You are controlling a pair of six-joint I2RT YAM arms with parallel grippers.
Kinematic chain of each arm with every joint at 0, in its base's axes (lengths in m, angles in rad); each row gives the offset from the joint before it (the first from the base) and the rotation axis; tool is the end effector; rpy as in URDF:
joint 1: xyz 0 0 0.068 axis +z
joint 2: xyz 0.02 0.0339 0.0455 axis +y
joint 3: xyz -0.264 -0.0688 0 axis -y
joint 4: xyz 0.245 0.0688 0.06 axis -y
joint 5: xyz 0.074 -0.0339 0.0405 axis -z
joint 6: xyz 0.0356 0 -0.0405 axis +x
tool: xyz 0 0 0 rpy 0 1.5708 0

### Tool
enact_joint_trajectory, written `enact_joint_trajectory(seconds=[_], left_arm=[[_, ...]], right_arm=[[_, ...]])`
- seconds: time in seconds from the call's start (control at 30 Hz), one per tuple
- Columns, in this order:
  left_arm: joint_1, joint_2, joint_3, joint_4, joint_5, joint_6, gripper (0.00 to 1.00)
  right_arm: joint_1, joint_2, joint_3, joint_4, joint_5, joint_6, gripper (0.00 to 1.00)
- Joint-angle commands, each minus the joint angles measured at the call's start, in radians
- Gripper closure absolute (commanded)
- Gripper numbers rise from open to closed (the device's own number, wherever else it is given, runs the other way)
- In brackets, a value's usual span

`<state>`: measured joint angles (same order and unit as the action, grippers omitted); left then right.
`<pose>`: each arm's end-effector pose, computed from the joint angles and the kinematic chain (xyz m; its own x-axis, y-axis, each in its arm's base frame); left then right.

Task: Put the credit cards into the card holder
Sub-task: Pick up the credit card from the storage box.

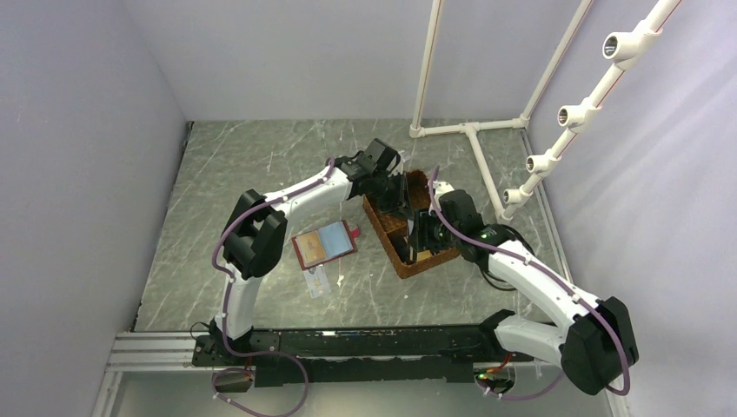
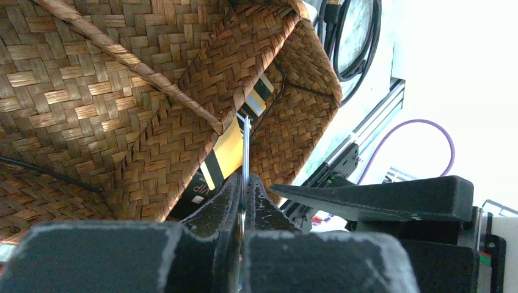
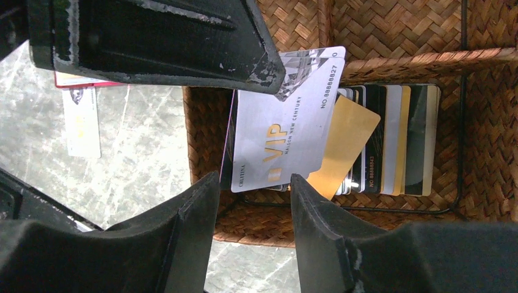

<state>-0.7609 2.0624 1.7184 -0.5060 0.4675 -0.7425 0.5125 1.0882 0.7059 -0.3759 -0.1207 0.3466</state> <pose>0.3259 -0.3325 0.2406 -0.9627 0.0833 -0.2573 0.2444 0.6755 -0.6957 0.1954 0.1148 0.2364 -0.7549 -0.0378 -0.6548 -0.3259 0.8880 0.3245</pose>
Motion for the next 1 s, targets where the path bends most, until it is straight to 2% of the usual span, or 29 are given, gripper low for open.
enact_joint_trajectory(seconds=[0.0, 0.13, 0.27, 0.5, 0.63, 0.73, 0.87, 0.97], left_arm=[[-0.003, -0.032, -0.006, 0.024, 0.020, -0.003, 1.00], [-0.002, -0.034, -0.011, 0.034, 0.032, -0.014, 1.00], [-0.003, -0.036, -0.019, 0.047, 0.045, -0.032, 1.00], [-0.003, -0.031, -0.045, 0.082, 0.075, -0.078, 1.00], [-0.002, -0.028, -0.042, 0.062, 0.074, -0.072, 1.00], [-0.003, -0.026, -0.033, 0.038, 0.061, -0.065, 1.00], [-0.004, -0.011, -0.008, 0.006, 0.055, -0.063, 1.00], [-0.008, 0.009, 0.009, -0.017, 0.061, -0.064, 1.00]], right_arm=[[0.020, 0.004, 0.042, 0.000, 0.058, -0.014, 0.53], [0.036, 0.015, 0.039, 0.002, 0.084, -0.011, 0.57], [0.066, 0.039, 0.037, 0.017, 0.117, -0.004, 0.57], [0.144, 0.071, 0.048, -0.001, 0.345, 0.032, 0.52], [0.172, 0.071, 0.050, -0.023, 0.480, 0.047, 0.53], [0.196, 0.085, 0.056, -0.032, 0.543, 0.032, 0.56], [0.242, 0.129, 0.080, -0.054, 0.613, 0.032, 0.66], [0.272, 0.167, 0.089, -0.054, 0.653, 0.036, 0.67]])
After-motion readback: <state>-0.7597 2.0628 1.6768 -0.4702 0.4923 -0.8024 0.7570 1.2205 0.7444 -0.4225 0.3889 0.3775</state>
